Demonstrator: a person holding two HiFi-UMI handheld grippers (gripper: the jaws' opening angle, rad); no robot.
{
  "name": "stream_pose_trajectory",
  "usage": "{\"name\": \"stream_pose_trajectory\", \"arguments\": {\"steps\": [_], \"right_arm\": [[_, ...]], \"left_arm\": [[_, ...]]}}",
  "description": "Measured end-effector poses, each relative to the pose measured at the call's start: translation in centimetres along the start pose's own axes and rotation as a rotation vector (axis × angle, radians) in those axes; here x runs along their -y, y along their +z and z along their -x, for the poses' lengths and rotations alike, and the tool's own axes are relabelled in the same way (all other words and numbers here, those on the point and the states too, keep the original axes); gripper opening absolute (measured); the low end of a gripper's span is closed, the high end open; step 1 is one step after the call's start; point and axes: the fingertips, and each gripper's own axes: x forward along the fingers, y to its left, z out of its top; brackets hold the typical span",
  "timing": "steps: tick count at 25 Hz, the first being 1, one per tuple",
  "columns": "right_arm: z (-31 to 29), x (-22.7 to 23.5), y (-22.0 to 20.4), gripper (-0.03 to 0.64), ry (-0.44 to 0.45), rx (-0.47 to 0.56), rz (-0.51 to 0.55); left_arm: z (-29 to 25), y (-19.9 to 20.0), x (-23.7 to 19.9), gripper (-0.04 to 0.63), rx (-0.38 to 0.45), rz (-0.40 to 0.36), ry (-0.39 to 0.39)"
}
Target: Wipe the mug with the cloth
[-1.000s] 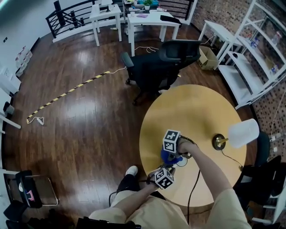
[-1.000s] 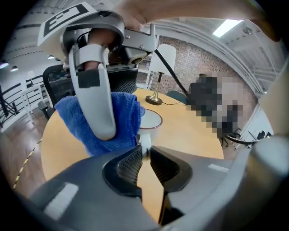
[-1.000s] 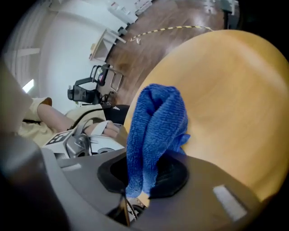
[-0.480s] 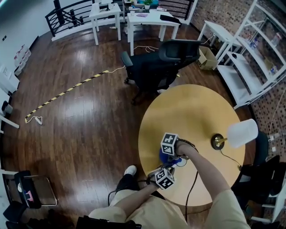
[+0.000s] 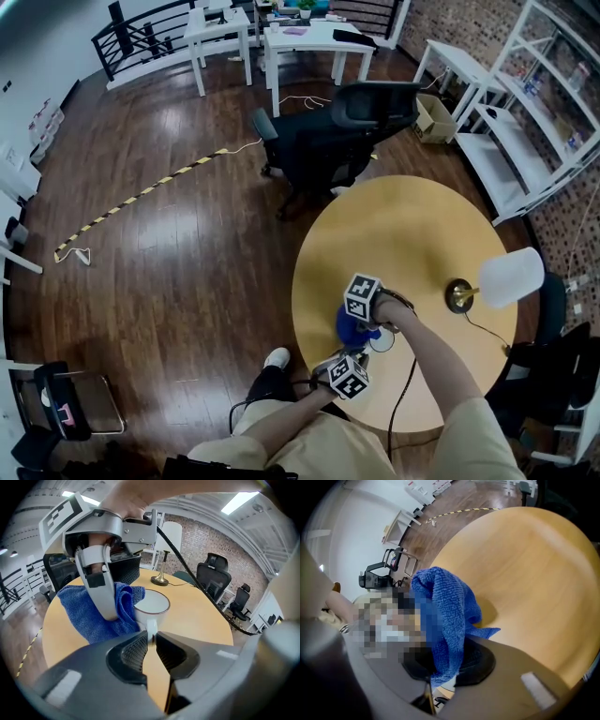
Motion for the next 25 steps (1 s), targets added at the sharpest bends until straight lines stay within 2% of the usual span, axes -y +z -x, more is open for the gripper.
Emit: {"name": "stream_pose_trajectory", "arguments": {"steps": [6,25], "right_arm": [[0.5,1.3,0.0,0.064,0.028,0.057,-0.056],[1.9,4.6,-3.2,0.063,0.016,0.233,-0.245]], "left_arm": [[-0.1,0.0,-0.2,0.046,-0.007,0.006,0.003],[0.2,-0.1,0.3,0.048,-0.024,0.000,-0.005]]}}
